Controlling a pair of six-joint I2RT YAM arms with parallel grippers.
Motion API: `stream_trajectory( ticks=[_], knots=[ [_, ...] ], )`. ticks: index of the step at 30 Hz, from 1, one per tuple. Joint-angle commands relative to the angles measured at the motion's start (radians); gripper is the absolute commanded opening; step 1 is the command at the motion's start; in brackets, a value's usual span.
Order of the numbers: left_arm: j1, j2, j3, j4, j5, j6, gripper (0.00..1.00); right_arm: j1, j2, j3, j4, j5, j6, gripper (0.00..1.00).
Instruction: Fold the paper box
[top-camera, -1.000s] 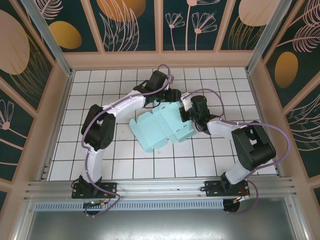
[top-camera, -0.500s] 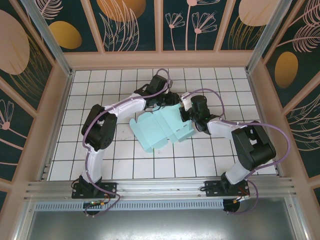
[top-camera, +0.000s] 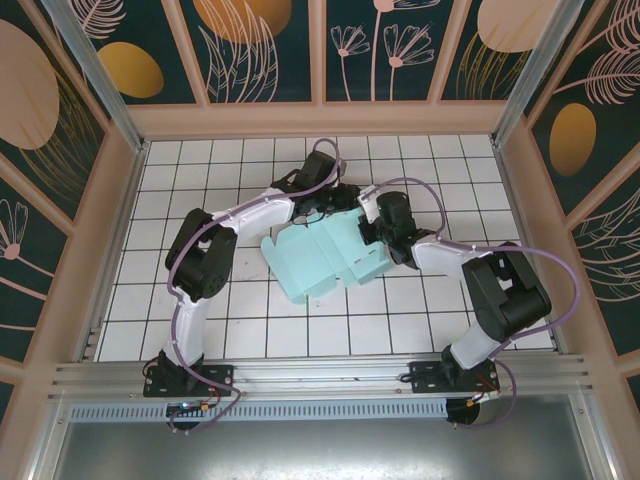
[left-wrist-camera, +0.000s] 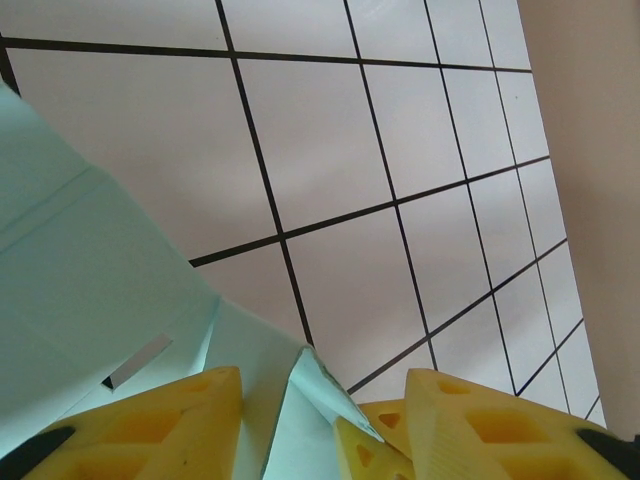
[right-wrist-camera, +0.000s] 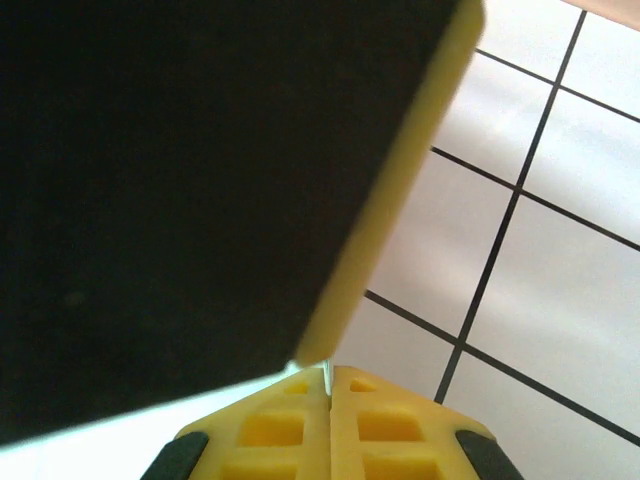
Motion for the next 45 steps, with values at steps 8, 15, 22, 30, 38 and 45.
stream_trajectory(
  ticks=[8,15,22,30,38,45],
  knots=[
    [-0.013,0.04,0.034,0.042,0.029,-0.047,0.4,0.092,0.02,0.05,0.018,0.185,-0.091,0.0],
    [-0.013,0.036,0.03,0.058,0.013,-0.076,0.34,0.141,0.026,0.022,0.11,0.332,-0.168,0.0],
    [-0.013,0.038,0.043,0.081,0.042,-0.114,0.21,0.172,0.05,0.01,0.175,0.441,-0.255,0.0],
    [-0.013,0.043,0.044,0.081,0.04,-0.116,0.19,0.175,0.058,0.008,0.189,0.432,-0.258,0.0],
    [-0.013,0.048,0.053,0.081,0.046,-0.112,0.12,0.175,0.063,0.013,0.185,0.426,-0.252,0.0],
    [-0.011,-0.003,0.04,0.039,-0.002,-0.039,0.63,0.147,0.035,0.006,0.153,0.375,-0.192,0.0]
  ],
)
